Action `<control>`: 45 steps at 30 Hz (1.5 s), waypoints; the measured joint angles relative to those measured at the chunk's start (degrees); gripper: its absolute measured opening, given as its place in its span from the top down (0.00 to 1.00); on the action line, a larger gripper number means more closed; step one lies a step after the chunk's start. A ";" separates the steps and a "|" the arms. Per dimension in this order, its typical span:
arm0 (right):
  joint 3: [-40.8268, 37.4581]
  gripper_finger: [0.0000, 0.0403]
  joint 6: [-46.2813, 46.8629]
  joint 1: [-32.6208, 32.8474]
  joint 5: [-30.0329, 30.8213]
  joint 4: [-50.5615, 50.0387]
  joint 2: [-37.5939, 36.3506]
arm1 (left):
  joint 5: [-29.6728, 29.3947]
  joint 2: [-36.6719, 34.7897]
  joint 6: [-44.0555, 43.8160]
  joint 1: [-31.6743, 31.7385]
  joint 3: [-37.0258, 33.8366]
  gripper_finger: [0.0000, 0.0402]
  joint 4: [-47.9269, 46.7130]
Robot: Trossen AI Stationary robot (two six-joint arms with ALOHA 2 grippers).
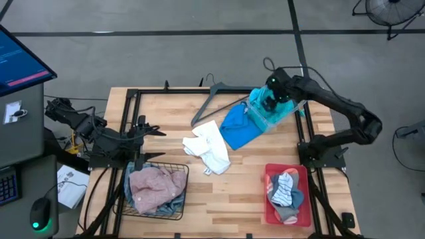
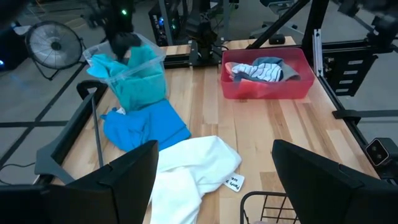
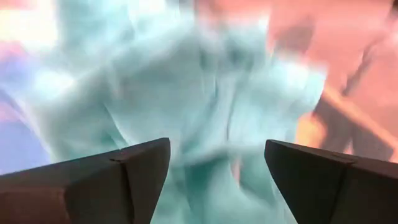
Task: Pick & Place Cloths
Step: Put the blue shorts into the white bin
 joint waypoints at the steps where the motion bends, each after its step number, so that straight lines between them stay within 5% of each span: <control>1: 0.01 0.36 0.68 0.32 0.00 2.44 -0.96 | 0.00 0.00 0.02 0.00 0.00 0.26 0.00; 8: 0.13 0.36 1.81 3.06 -0.18 15.61 -1.58 | 0.00 0.00 0.04 0.00 0.00 0.26 0.44; 16: 0.11 0.37 2.72 4.66 -0.02 9.65 5.65 | 0.00 0.00 0.00 0.00 0.02 0.26 0.55; 19: 0.09 0.52 2.85 5.50 0.08 9.11 6.13 | 0.00 0.02 0.00 0.00 0.02 0.26 0.63; 22: 0.09 0.83 2.94 5.77 0.20 8.54 5.81 | 0.00 0.00 0.00 0.00 0.02 0.26 0.74; 24: 0.11 0.95 2.88 5.06 0.16 7.71 5.65 | -0.01 0.00 0.04 0.00 0.02 0.26 0.87; 45: 0.21 0.95 -0.41 -6.44 -0.94 0.37 23.82 | -0.83 0.02 0.02 0.00 0.02 0.26 0.48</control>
